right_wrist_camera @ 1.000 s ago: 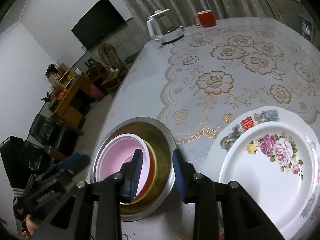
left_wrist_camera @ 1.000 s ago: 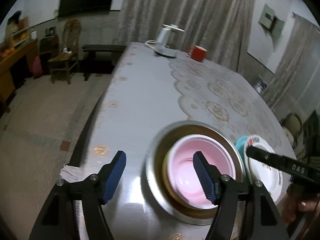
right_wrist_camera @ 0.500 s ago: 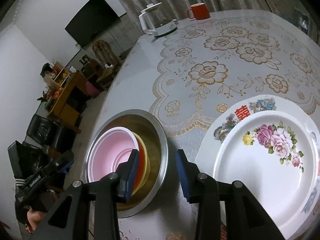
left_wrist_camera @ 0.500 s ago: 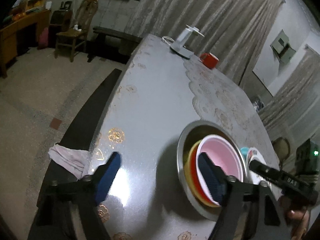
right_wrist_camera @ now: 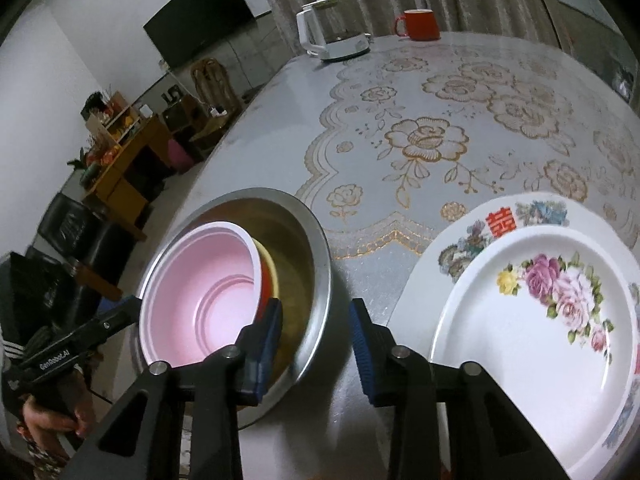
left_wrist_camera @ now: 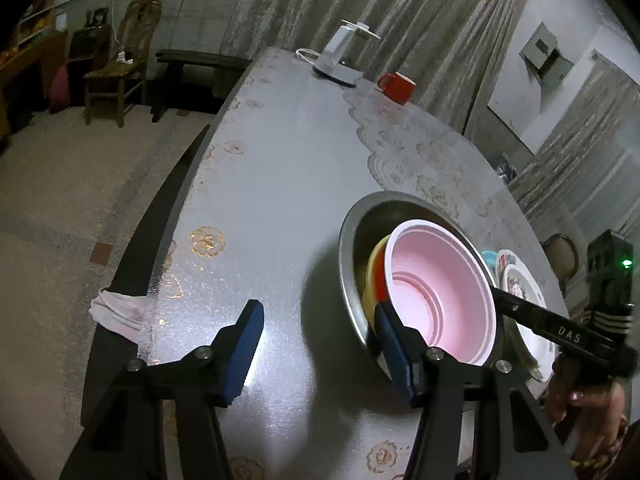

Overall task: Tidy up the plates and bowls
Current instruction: 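Grasp the steel bowl's rim with both grippers and lift it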

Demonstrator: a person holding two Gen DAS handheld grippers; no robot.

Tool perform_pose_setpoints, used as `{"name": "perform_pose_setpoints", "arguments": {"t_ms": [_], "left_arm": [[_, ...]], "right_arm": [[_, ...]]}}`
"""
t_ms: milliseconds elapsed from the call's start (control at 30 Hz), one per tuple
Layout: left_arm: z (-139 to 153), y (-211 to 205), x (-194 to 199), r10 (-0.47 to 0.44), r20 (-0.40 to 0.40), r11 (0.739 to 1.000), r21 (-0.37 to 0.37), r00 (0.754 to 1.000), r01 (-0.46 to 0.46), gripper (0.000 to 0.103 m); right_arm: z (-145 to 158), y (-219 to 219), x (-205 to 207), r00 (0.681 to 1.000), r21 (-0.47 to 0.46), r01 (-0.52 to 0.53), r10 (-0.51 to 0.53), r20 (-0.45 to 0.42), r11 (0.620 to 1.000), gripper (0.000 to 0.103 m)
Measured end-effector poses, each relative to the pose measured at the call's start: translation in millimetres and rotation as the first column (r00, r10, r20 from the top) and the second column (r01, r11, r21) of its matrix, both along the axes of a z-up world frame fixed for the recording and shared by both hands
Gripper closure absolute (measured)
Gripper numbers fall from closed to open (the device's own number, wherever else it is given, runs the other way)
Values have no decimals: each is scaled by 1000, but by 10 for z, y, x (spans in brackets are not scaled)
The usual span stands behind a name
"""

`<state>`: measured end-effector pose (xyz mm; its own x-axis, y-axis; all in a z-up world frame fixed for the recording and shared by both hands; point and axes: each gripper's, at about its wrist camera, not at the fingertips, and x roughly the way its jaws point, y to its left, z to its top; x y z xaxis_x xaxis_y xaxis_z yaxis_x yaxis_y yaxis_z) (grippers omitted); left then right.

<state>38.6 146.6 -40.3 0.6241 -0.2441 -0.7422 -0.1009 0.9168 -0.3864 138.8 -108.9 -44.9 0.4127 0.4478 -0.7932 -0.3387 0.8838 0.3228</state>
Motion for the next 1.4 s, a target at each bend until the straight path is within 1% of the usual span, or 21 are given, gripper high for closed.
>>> {"name": "perform_pose_setpoints", "arguments": {"t_ms": [100, 200, 267, 433, 500, 533, 633, 700, 767, 833, 933, 1133, 1267, 1400], "left_arm": [[-6, -14, 8, -10, -8, 1000, 7, 1000, 10, 44], [-12, -44, 32, -30, -18, 999, 22, 999, 30, 45], [-22, -52, 36, -40, -19, 999, 21, 999, 40, 44], [-51, -4, 50, -61, -27, 998, -23, 998, 60, 44], [-55, 6, 43, -77, -25, 996, -38, 997, 76, 47], [-53, 5, 37, -94, -20, 994, -50, 995, 93, 51], [-66, -15, 26, -125, -15, 990, -65, 992, 124, 51], [-57, -27, 9, -119, -12, 991, -55, 993, 118, 49], [-39, -56, -4, -106, -11, 994, -20, 994, 105, 44], [-19, -99, -33, -92, -6, 995, 22, 996, 93, 43], [-15, -131, -80, -73, 6, 997, 36, 997, 73, 43], [-54, -130, -148, -23, 32, 1000, 8, 999, 23, 42], [-81, -158, -127, -19, 23, 1000, 14, 1000, 19, 23], [-123, -145, -134, -20, 25, 1000, -18, 999, 20, 21]], "right_arm": [[-6, 30, -4, 1000, -12, -20, 20, 5, 1000, 75], [-41, 94, -7, 998, -59, -54, 55, 12, 997, 76], [-84, 107, 14, 998, -56, -67, 67, 0, 996, 76], [-116, 181, 50, 996, -86, -91, 92, 7, 992, 80], [-118, 194, 64, 995, -83, -97, 97, 0, 992, 81], [-118, 200, 74, 995, -80, -102, 101, -5, 992, 82], [-147, 231, 84, 991, -64, -133, 132, -30, 989, 82], [-140, 237, 88, 991, -61, -128, 126, -36, 990, 82], [-139, 238, 98, 991, -48, -129, 127, -44, 990, 81], [-136, 241, 102, 991, -49, -127, 125, -46, 991, 81], [-138, 250, 99, 991, -57, -135, 134, -32, 989, 81], [-137, 209, 94, 995, -25, -102, 102, -12, 994, 81], [-137, 246, 74, 995, -64, -95, 96, 9, 993, 81], [-138, 268, 85, 995, -76, -96, 96, 5, 993, 78]]}}
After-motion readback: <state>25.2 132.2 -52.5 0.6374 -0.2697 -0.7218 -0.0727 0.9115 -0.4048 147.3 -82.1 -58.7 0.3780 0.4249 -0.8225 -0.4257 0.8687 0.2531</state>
